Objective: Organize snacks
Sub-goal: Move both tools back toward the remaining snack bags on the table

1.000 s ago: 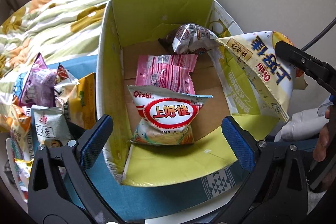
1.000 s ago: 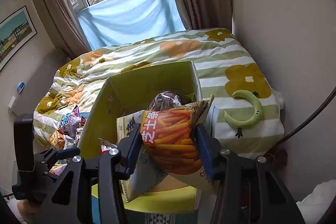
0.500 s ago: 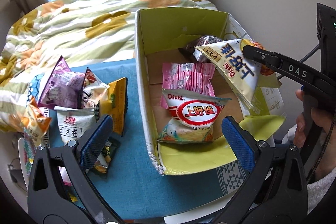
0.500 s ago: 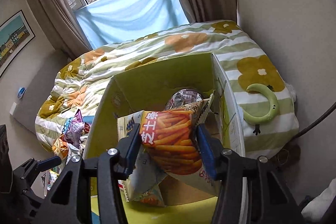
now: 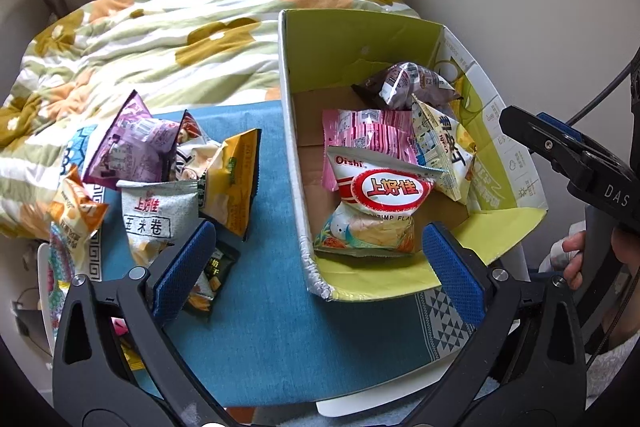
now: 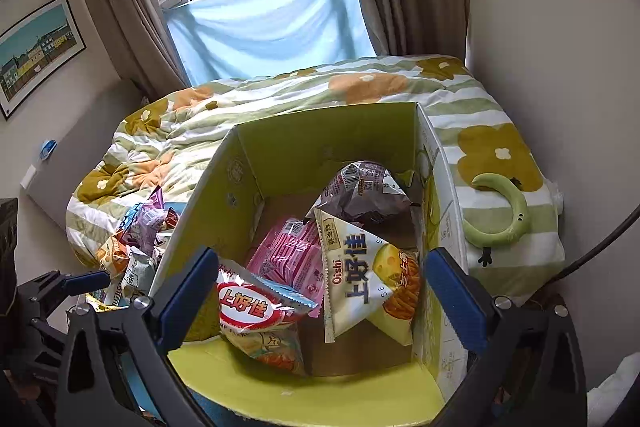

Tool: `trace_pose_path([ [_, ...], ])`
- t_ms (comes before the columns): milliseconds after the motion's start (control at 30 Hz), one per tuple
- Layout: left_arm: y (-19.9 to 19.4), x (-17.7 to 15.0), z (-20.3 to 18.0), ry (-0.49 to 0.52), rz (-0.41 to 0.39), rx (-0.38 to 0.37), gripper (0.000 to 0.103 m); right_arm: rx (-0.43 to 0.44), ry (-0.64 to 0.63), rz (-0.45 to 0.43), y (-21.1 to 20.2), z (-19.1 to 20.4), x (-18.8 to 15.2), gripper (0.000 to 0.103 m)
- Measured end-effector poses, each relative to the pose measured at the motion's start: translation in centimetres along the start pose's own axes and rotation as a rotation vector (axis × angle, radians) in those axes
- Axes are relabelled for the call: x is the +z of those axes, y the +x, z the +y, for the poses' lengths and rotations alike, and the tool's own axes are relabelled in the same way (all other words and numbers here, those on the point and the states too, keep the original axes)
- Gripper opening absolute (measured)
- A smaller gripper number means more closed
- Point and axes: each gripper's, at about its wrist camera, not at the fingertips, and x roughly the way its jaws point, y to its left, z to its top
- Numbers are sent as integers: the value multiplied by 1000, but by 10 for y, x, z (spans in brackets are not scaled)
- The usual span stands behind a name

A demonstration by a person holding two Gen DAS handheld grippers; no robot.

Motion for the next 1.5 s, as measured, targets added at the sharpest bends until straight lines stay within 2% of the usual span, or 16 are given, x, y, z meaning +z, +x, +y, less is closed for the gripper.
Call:
trace_pose_path([
  [233, -31, -12, 4, -32, -60, 43, 102, 9, -29, -8, -19, 8, 2, 103],
  [433, -66, -37, 20, -73, -107, 93, 102, 53, -73, -40, -38, 27, 5, 103],
  [800, -116, -76, 103, -163, -162, 126, 102, 106, -130, -79, -66, 105, -7, 103],
  [1100, -126, -114, 190, -156, -81, 90, 102, 107, -65, -55, -54, 185, -38, 103],
  [1333, -96, -141, 235, -103, 17, 35, 102, 89, 80, 26, -18, 223, -75, 103],
  [1500, -61, -150, 252, -77, 72, -1, 102, 57, 168, 96, 15, 242, -106, 103],
])
